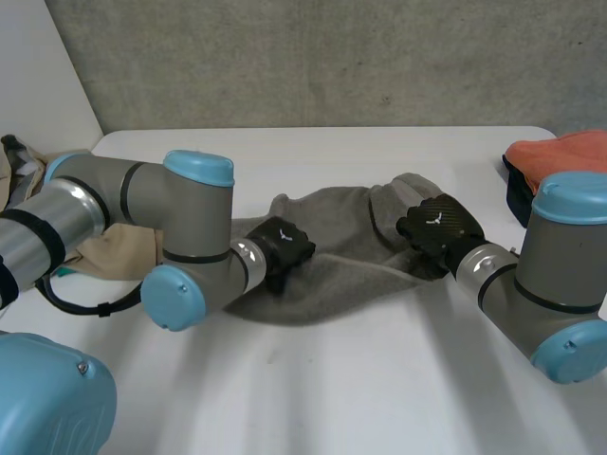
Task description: Fold the laundry.
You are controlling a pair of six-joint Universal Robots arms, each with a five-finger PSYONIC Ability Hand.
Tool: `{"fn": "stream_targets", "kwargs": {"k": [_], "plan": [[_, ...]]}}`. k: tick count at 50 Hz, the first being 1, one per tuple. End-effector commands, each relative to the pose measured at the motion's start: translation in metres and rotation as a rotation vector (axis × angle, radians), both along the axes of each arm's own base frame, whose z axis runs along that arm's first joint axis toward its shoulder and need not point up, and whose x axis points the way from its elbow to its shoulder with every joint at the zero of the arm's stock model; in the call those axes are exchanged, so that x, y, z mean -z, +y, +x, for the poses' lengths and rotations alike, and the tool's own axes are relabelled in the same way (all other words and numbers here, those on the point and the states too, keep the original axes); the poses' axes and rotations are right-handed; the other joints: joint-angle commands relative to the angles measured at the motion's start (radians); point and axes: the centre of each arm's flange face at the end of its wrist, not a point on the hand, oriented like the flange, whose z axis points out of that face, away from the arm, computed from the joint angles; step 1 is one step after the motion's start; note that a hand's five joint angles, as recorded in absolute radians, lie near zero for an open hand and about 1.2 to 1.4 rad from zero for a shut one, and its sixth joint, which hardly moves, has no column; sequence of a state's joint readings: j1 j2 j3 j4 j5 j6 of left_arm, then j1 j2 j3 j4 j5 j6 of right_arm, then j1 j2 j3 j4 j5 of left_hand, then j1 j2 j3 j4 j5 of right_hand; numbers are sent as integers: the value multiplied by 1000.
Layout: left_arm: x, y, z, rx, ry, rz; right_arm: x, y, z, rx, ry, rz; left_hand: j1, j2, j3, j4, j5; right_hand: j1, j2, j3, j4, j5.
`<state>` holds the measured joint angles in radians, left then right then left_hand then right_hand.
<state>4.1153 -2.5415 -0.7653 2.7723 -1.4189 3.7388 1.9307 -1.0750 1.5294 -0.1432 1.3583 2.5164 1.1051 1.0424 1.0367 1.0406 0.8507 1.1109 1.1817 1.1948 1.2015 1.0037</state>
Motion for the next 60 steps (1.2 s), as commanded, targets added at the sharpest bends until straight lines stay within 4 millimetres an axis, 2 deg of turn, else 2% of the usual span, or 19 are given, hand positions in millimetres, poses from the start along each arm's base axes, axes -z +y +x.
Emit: {"fn": "stream_targets", "kwargs": {"k": [1,3,4,7,8,12,16,19,22,27,30,31,35,38,41,43,47,54,60], "plan": [[-40,-43,-7,-169,199,-287,-10,-20,7,6,-28,-67,291,354,360,356,371,285,215,201,195,218],[-61,-54,-10,-206,283,-392,-21,-32,12,9,-54,-128,291,354,360,356,371,285,215,201,195,218],[-84,-65,-11,-236,372,-501,-38,-46,17,25,-97,-210,291,354,360,356,371,285,215,201,195,218],[-123,-77,-10,-276,511,-667,-71,-67,22,63,-209,-349,291,354,360,356,371,285,215,201,195,218],[-150,-80,-7,-295,593,-766,-98,-79,24,80,-306,-451,291,354,360,356,371,285,215,201,195,218],[-199,-78,8,-372,732,-929,-156,-93,25,72,-540,-670,291,354,360,356,371,285,215,201,195,218],[-205,-70,29,-455,736,-926,-174,-95,28,36,-644,-707,291,354,360,356,371,285,215,201,195,218],[-191,-59,35,-459,707,-864,-164,-92,33,11,-619,-641,291,354,360,356,371,285,215,201,195,218],[-154,-36,37,-420,640,-722,-139,-82,44,-44,-556,-504,291,354,360,356,371,285,215,201,195,218],[-69,12,45,-348,454,-457,-78,-56,52,-63,-407,-235,291,354,360,356,371,285,215,201,195,218],[-36,28,55,-366,358,-374,-48,-47,48,-41,-302,-144,291,354,360,356,371,285,215,201,195,218],[-17,36,62,-385,292,-331,-26,-42,43,-19,-223,-90,291,354,360,356,371,285,215,201,195,218],[12,52,79,-438,142,-252,13,-32,31,25,-48,-4,291,354,360,356,371,285,215,201,195,218],[15,59,85,-465,92,-223,26,-31,24,42,10,16,274,337,342,339,354,285,215,201,195,218],[4,62,88,-483,79,-212,31,-30,20,53,21,28,34,97,102,98,114,285,215,201,195,218],[-12,61,87,-477,114,-217,32,-28,19,55,14,33,-276,-213,-207,-211,-196,285,215,201,195,218],[-43,58,84,-440,197,-220,29,-22,19,52,-6,31,-627,-564,-559,-562,-547,285,215,201,195,218],[-73,28,86,-417,257,-206,21,-12,22,38,-32,10,-774,-711,-706,-710,-694,285,215,201,195,218],[-60,-4,88,-434,157,-115,21,-7,21,28,-25,18,-745,-682,-677,-681,-665,285,215,201,195,218]]}}
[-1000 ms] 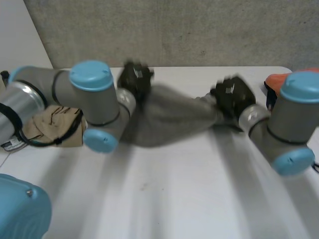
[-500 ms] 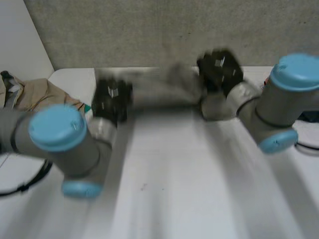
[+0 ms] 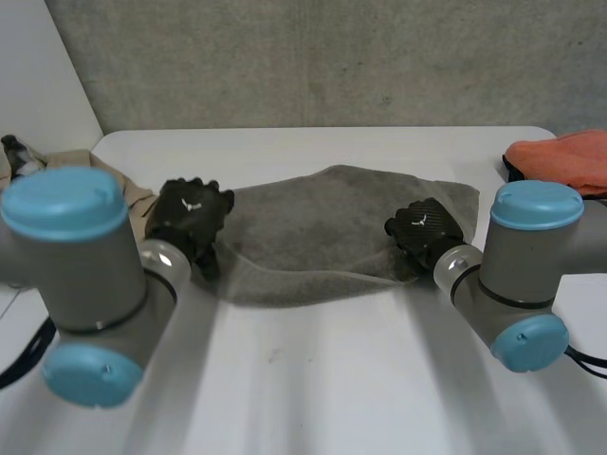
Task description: Fold the laundry.
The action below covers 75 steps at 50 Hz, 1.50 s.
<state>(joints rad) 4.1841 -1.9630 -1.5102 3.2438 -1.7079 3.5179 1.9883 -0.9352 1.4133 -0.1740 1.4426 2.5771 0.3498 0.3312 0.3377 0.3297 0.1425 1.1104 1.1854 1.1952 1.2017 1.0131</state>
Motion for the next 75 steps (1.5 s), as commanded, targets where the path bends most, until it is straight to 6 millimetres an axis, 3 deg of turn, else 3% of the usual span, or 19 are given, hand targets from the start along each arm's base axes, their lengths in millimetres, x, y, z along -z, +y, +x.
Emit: {"fn": "stream_targets", "kwargs": {"k": [1,10,17,22,31,36,41,44,50,56,60,68,75], "plan": [[13,-41,2,-3,-76,121,-1,6,1,-16,2,5,28,46,40,48,61,286,211,201,195,209],[41,-74,-12,82,-172,239,2,9,-2,-19,11,28,75,94,87,95,108,286,211,201,195,209],[55,-76,-24,146,-194,243,2,9,-2,-19,14,27,90,108,102,110,122,286,211,201,195,209],[63,-76,-24,142,-264,230,1,6,-3,-13,12,23,362,380,374,382,394,286,211,201,195,209],[60,-77,-19,91,-322,187,1,-1,-2,-10,7,19,926,945,938,946,959,286,211,201,195,209],[51,-77,-14,37,-334,147,2,-1,0,-16,8,36,1038,1056,1050,1058,1071,286,211,201,195,209],[29,-69,-11,2,-300,86,-10,-6,-3,22,-38,53,1046,1065,1059,1067,1079,-661,-736,-746,-752,-738],[18,-66,-10,-6,-274,55,-21,-11,-9,69,-101,75,1046,1065,1059,1067,1079,-833,-908,-918,-924,-910],[-4,-57,-8,-16,-209,-9,-56,-26,-49,244,-289,191,1017,1036,1030,1038,1050,-848,-923,-933,-939,-925],[-20,-53,-6,-29,-167,-39,-45,-18,-79,351,-361,386,1015,1033,1027,1035,1047,-740,-814,-824,-831,-817],[-29,-52,-4,-40,-131,-46,-26,-10,-82,303,-300,406,1015,1033,1027,1035,1047,-675,-750,-759,-766,-752],[-48,-52,-2,-53,-63,-79,-1,-19,-87,172,-106,290,1015,1033,1027,1035,1047,-516,-591,-601,-608,-594],[-66,-48,-6,-48,-13,-115,7,-12,-72,154,-184,344,1015,1033,1027,1035,1047,-537,-612,-621,-628,-614]]}}
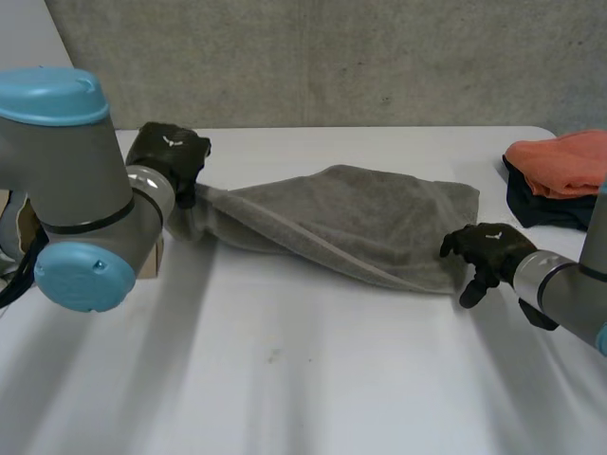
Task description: Fold the laundry.
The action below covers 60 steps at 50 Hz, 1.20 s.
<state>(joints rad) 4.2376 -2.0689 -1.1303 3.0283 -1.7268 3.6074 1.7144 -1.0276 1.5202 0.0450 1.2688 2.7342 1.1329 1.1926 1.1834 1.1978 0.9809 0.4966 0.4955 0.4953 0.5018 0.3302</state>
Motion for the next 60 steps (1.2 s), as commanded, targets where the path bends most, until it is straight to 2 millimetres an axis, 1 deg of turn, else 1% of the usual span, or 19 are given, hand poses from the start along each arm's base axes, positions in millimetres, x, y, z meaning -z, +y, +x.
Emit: {"fn": "stream_targets", "kwargs": {"k": [1,8,15,19,23,24,26,27,31,37,41,45,47,50,53,54,56,57,60], "plan": [[-19,5,-5,15,51,-41,7,2,17,-4,-95,15,231,172,181,166,209,77,78,79,72,69],[-33,10,-10,24,71,-72,18,-8,34,29,-145,-47,231,172,181,166,209,121,122,122,116,113],[-48,15,-7,8,100,-100,28,-26,38,79,-112,-91,231,172,181,166,209,247,248,249,242,239],[-57,18,-1,-11,131,-108,32,-33,35,107,-92,-88,246,186,195,181,223,898,899,900,893,890],[-62,24,9,-39,151,-87,6,-38,27,162,-105,-180,263,204,213,198,241,900,901,901,895,892],[-62,28,15,-49,151,-69,-19,-39,23,166,-112,-246,263,204,213,198,241,900,901,901,895,892],[-62,33,21,-55,148,-48,-48,-38,20,153,-109,-327,263,204,213,198,241,900,901,901,895,892],[-62,37,27,-63,140,-27,-80,-35,16,131,-90,-396,263,204,213,198,241,900,901,901,895,892],[-56,52,41,-52,115,33,-135,-10,5,45,25,-424,263,204,213,198,241,900,901,901,895,892],[-31,67,53,-17,77,151,-164,12,-7,-63,192,-348,263,204,213,198,241,900,901,901,895,892],[-5,69,54,-2,49,222,-153,24,-5,-143,285,-245,263,204,213,198,241,900,901,901,895,892],[27,51,46,-9,21,246,-123,18,1,-213,366,-169,263,204,213,198,241,900,901,901,895,892],[44,33,40,-19,3,218,-102,11,7,-229,397,-129,263,204,213,198,241,900,901,901,895,892],[51,2,29,-30,-2,110,-81,-8,14,-205,430,-119,263,204,213,198,241,900,901,901,895,892],[42,-25,16,-27,17,-16,-77,-25,23,-172,443,-178,263,204,213,198,241,900,901,901,895,892],[30,-40,6,-13,40,-111,-81,-40,29,-136,441,-248,263,204,213,198,241,900,901,901,895,892],[12,-55,-3,-2,70,-218,-94,-55,33,-91,425,-344,263,204,213,198,241,900,901,901,895,892],[-16,-67,-12,1,115,-345,-111,-69,37,-47,397,-454,263,204,213,198,241,900,901,901,895,892],[-61,-78,-14,-30,205,-520,-148,-86,43,12,328,-649,263,204,213,198,241,900,901,901,895,892]]}}
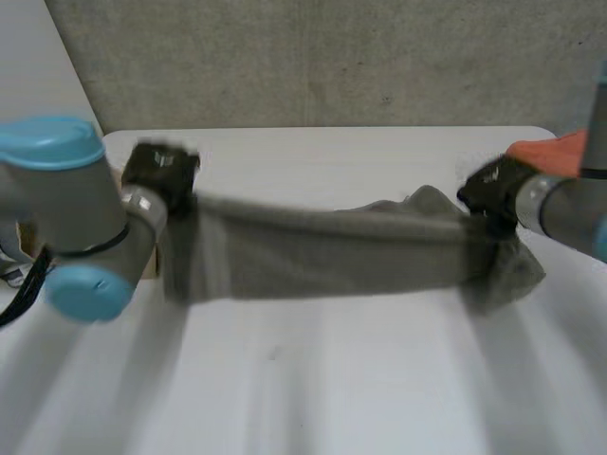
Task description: Fold the laundry.
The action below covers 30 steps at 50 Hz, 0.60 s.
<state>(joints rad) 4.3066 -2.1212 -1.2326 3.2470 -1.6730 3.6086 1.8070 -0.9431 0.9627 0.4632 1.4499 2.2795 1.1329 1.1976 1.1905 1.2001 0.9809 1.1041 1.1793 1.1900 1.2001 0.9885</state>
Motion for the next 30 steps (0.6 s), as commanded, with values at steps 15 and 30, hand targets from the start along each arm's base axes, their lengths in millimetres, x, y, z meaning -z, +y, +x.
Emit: {"fn": "stream_targets", "kwargs": {"k": [15,30], "plan": [[-151,-36,1,-79,310,-646,-132,-42,30,-184,-373,-734,263,199,206,196,241,292,217,206,196,233],[52,-8,17,-78,85,-119,63,-20,26,-223,-119,-115,263,199,206,196,241,292,217,206,196,233]]}}
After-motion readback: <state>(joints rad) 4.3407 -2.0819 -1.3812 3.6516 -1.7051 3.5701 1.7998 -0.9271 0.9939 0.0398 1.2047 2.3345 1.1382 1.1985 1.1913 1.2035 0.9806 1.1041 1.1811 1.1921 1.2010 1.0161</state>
